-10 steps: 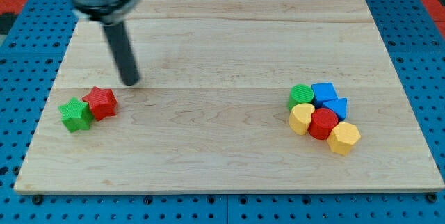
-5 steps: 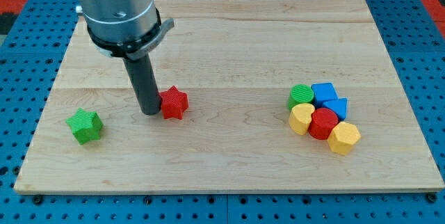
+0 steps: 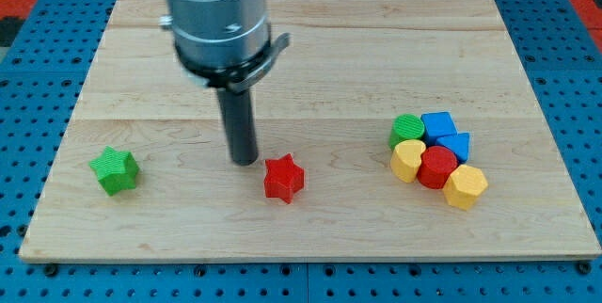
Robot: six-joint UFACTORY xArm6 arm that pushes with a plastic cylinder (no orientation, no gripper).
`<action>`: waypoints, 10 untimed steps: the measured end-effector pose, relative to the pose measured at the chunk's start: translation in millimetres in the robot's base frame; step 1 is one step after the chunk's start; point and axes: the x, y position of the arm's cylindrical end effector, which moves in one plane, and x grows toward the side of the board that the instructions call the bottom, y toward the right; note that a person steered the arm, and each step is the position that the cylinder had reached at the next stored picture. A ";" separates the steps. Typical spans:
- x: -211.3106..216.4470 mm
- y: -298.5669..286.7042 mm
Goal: Push the red star into the yellow heart
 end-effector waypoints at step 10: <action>10.0 152.2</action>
